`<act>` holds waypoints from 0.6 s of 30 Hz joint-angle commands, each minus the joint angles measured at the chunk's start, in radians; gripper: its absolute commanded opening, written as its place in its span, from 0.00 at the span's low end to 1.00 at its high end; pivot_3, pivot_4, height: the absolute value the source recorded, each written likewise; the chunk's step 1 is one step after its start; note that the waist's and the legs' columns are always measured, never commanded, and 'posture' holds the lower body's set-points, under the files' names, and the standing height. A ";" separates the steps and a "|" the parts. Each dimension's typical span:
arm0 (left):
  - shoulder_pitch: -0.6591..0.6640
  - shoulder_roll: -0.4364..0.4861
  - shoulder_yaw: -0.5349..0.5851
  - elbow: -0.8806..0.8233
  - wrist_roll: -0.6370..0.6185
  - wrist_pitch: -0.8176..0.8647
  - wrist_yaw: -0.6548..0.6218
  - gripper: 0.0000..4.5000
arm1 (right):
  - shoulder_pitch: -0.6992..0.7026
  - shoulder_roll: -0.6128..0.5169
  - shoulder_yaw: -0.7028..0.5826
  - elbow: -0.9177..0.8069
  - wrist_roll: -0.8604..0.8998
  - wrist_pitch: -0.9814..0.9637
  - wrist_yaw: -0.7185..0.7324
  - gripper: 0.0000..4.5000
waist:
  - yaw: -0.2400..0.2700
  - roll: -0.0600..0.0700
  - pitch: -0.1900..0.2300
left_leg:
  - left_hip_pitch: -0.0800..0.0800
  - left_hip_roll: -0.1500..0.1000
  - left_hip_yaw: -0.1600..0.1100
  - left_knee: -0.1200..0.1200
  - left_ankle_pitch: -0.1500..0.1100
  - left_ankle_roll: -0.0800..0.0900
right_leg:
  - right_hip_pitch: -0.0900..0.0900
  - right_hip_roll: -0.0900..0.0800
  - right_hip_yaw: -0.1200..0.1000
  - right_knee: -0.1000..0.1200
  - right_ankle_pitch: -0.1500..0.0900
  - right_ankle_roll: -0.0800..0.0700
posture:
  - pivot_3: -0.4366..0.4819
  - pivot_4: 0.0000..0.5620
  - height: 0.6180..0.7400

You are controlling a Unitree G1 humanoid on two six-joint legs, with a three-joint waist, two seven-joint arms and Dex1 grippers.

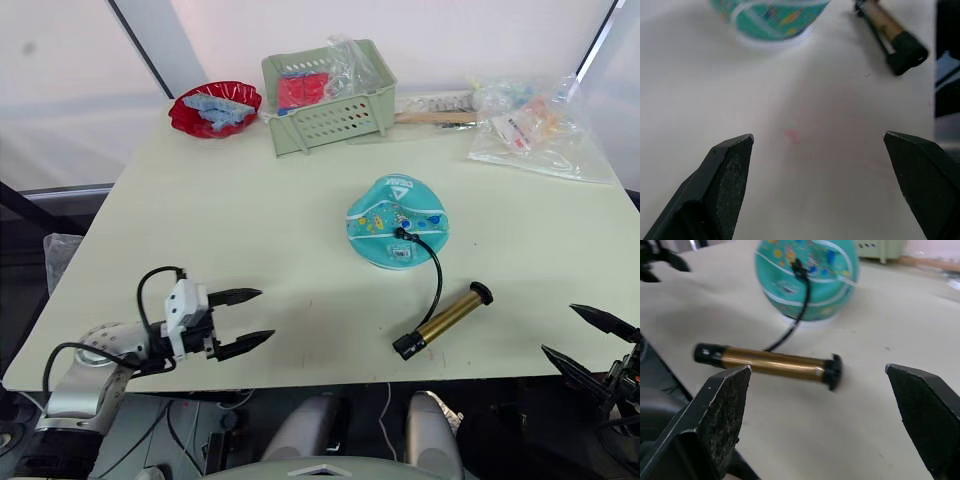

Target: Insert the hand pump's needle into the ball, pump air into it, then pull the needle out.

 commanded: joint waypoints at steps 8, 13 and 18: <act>-0.232 -0.046 -0.222 -0.195 -0.008 0.226 0.027 0.98 | 0.047 0.015 -0.006 -0.181 0.062 0.040 -0.005 1.00 | -0.010 -0.001 0.000 | 0.000 0.003 0.004 0.001 0.000 0.000 | -0.001 0.002 -0.001 0.001 0.003 0.000 | 0.48 0.27 0.97; -0.372 -0.099 -0.344 -0.206 0.045 0.275 0.036 0.98 | 0.045 0.024 -0.007 -0.204 0.061 0.038 -0.021 1.00 | -0.015 -0.002 0.000 | -0.001 0.003 0.001 0.002 0.000 0.000 | -0.001 0.002 -0.004 0.001 0.003 0.000 | 0.48 0.27 0.97; -0.482 -0.180 -0.427 -0.169 0.085 0.339 0.082 0.98 | 0.058 0.036 -0.016 -0.207 0.053 0.018 -0.025 1.00 | -0.015 -0.002 0.000 | -0.001 0.003 0.000 0.003 0.000 0.000 | 0.001 0.003 -0.005 0.001 0.003 0.000 | 0.48 0.27 0.97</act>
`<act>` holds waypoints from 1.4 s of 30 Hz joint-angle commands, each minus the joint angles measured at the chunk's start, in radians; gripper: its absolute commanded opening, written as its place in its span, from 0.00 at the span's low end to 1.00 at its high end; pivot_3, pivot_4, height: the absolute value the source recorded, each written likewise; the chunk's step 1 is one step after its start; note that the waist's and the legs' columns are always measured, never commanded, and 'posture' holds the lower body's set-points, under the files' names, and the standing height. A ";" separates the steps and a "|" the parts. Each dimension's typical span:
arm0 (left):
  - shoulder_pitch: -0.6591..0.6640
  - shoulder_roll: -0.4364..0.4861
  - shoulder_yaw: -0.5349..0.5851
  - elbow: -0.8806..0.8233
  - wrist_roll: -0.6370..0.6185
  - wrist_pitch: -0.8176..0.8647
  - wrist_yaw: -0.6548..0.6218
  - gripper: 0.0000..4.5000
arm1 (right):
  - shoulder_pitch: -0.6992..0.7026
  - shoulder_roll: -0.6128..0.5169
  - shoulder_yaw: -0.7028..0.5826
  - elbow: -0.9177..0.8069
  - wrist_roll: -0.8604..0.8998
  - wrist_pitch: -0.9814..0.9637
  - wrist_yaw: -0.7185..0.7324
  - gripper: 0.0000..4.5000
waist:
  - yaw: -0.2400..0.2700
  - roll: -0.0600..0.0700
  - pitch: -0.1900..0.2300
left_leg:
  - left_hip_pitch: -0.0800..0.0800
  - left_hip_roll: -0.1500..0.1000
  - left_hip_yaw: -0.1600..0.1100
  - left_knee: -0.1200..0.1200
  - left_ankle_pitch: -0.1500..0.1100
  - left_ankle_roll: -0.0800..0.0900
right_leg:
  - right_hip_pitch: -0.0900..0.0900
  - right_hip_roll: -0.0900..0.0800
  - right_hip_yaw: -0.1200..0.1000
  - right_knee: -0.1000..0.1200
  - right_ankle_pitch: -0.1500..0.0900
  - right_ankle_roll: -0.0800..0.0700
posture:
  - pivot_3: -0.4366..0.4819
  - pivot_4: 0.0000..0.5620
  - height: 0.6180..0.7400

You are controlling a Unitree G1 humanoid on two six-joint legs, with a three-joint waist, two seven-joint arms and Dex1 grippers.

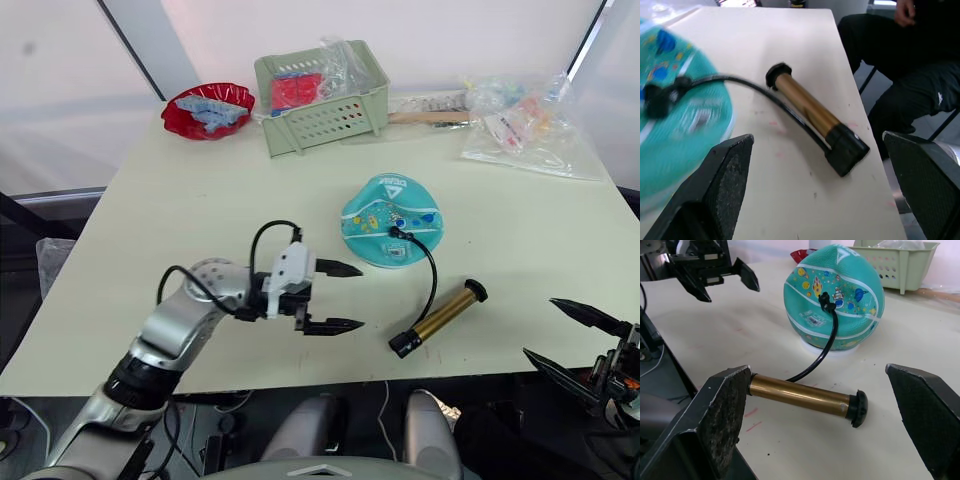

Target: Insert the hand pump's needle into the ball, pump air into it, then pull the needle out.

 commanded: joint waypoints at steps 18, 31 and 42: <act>-0.225 -0.323 -0.225 0.135 0.069 0.361 0.210 0.98 | 0.039 -0.003 -0.039 -0.069 0.027 -0.009 -0.022 1.00 | -0.002 0.000 0.000 | 0.000 -0.001 -0.009 0.013 0.000 0.000 | 0.010 0.000 -0.009 0.001 0.001 0.002 | 0.48 0.27 0.97; -0.251 -0.480 -0.373 0.265 0.207 0.425 0.371 0.98 | 0.054 0.009 -0.041 -0.064 0.002 -0.025 -0.040 1.00 | 0.000 -0.001 0.001 | -0.001 -0.002 -0.012 0.013 0.000 0.000 | 0.011 0.000 -0.011 0.000 0.001 0.002 | 0.48 0.27 0.97; -0.274 -0.542 -0.443 0.381 0.304 0.447 0.459 0.98 | 0.050 0.015 -0.037 -0.049 -0.005 -0.043 -0.056 1.00 | 0.000 -0.002 0.002 | -0.001 -0.002 -0.012 0.013 0.000 0.000 | 0.011 -0.001 -0.011 0.000 0.001 0.002 | 0.48 0.27 0.97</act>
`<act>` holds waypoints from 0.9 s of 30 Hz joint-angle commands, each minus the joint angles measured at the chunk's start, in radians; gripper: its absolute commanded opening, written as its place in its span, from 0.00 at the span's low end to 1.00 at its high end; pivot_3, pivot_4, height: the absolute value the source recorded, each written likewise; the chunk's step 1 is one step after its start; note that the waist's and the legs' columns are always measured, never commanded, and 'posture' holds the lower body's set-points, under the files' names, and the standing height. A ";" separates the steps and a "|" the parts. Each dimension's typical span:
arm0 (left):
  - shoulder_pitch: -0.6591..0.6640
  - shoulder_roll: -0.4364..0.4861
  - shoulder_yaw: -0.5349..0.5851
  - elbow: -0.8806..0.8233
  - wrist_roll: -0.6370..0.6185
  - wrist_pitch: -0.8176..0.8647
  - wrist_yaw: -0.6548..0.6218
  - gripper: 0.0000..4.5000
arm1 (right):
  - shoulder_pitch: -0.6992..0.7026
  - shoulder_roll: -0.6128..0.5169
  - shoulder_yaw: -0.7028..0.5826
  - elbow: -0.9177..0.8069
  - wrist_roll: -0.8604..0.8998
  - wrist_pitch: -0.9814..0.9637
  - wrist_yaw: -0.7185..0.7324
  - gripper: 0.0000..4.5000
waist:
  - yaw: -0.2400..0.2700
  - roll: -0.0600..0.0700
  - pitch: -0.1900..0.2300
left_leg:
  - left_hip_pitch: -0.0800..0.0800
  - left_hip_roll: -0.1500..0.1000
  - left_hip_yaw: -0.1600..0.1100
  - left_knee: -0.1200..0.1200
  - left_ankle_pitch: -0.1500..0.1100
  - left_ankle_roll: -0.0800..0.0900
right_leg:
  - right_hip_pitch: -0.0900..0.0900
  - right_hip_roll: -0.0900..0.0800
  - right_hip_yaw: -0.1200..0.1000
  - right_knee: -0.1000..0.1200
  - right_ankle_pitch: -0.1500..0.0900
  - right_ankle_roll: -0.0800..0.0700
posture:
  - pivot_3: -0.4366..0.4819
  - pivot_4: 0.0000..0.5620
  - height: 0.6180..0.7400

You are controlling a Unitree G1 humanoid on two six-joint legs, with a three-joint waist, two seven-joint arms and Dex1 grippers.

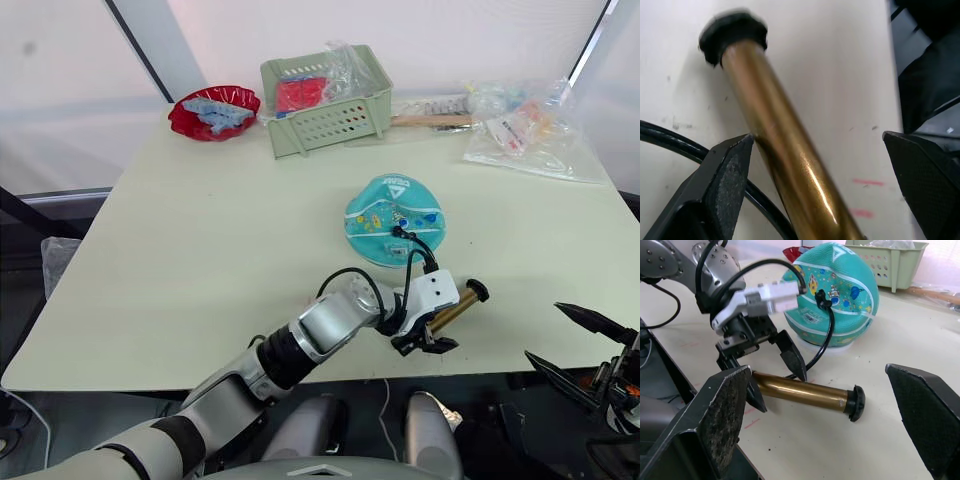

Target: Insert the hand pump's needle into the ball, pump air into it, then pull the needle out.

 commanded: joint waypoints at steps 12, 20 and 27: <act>-0.003 -0.026 -0.017 0.076 0.060 -0.027 0.007 0.58 | 0.017 0.010 -0.024 -0.023 0.006 -0.037 -0.017 1.00 | 0.000 0.000 0.000 | 0.000 0.000 0.000 0.000 0.000 0.000 | 0.000 0.000 0.000 0.000 0.000 0.000 | 0.48 0.27 0.97; 0.004 0.010 0.007 0.027 0.041 -0.076 -0.039 0.23 | -0.003 0.028 -0.004 -0.049 0.028 0.006 -0.069 1.00 | -0.002 0.001 0.000 | 0.001 0.001 0.000 0.000 0.000 0.000 | 0.000 0.001 0.000 0.000 -0.001 0.003 | 0.48 0.27 0.97; 0.031 0.070 0.056 -0.071 0.008 -0.174 -0.100 0.23 | 0.010 0.084 0.021 -0.150 0.065 0.118 -0.212 1.00 | 0.003 0.004 -0.002 | 0.000 0.001 -0.001 0.000 0.000 0.000 | 0.000 0.000 -0.001 0.000 0.001 -0.001 | 0.48 0.27 0.97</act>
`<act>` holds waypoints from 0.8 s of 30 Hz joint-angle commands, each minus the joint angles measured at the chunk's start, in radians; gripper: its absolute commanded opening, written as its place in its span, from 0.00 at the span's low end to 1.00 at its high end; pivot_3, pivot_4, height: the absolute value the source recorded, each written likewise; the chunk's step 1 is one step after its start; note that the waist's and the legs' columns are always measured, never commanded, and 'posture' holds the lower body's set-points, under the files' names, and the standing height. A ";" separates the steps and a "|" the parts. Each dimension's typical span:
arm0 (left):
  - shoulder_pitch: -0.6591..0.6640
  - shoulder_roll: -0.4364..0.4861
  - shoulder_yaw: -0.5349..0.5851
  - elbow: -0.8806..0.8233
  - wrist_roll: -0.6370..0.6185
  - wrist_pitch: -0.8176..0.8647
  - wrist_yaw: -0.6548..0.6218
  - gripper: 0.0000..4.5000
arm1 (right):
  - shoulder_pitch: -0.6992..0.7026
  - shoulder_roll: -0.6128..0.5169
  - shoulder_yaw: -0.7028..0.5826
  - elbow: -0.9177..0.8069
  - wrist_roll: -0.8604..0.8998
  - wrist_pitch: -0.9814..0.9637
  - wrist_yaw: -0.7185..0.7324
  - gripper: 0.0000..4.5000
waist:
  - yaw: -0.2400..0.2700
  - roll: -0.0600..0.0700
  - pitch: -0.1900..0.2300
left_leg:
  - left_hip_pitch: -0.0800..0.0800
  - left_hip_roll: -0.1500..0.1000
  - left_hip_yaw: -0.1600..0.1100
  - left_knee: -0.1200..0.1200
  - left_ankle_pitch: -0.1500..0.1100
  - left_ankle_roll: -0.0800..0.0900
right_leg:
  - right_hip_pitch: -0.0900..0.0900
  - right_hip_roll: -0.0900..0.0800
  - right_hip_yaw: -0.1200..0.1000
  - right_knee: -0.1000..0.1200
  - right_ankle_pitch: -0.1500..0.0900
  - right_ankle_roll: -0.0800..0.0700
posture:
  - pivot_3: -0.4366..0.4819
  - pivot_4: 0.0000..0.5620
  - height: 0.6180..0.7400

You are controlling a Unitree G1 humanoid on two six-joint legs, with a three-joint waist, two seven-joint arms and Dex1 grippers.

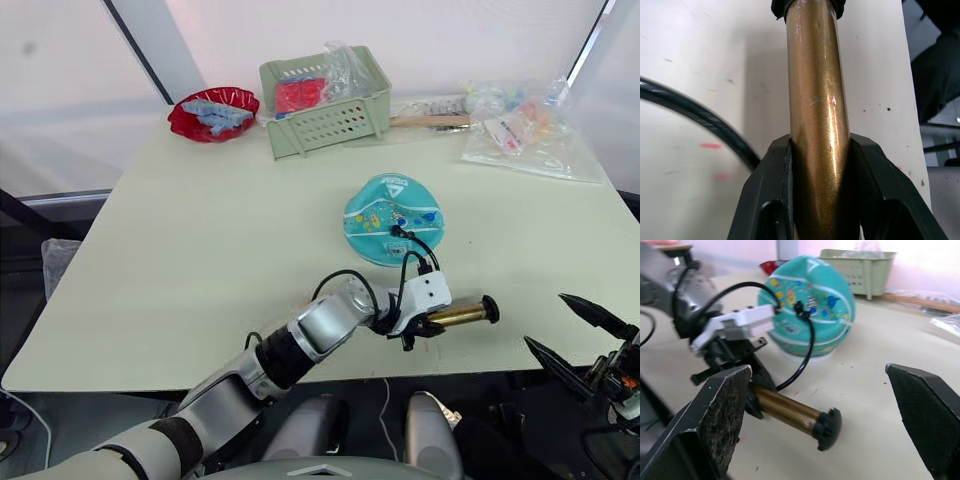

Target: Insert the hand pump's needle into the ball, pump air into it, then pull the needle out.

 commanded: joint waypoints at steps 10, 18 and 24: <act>0.056 0.059 0.140 -0.132 -0.097 -0.236 -0.129 0.23 | -0.003 0.115 0.078 -0.283 0.158 0.268 -0.395 1.00 | 0.007 0.004 -0.002 | -0.001 -0.001 -0.001 0.000 0.000 0.000 | 0.000 -0.001 0.000 -0.001 0.000 0.000 | 0.48 0.27 0.97; 0.087 0.075 0.211 -0.121 -0.149 -0.307 -0.172 0.23 | -0.083 0.210 0.133 -0.386 0.339 0.412 -0.713 1.00 | 0.007 0.004 -0.002 | -0.002 -0.001 -0.002 0.000 0.000 0.000 | -0.001 -0.001 -0.001 -0.001 0.000 0.000 | 0.48 0.27 0.97; 0.096 0.068 0.239 -0.112 -0.170 -0.326 -0.180 0.23 | -0.158 0.262 0.158 -0.381 0.485 0.462 -0.887 1.00 | 0.005 0.004 -0.002 | -0.002 -0.001 -0.002 0.000 0.000 0.000 | -0.001 -0.001 -0.002 -0.001 0.000 0.000 | 0.48 0.27 0.97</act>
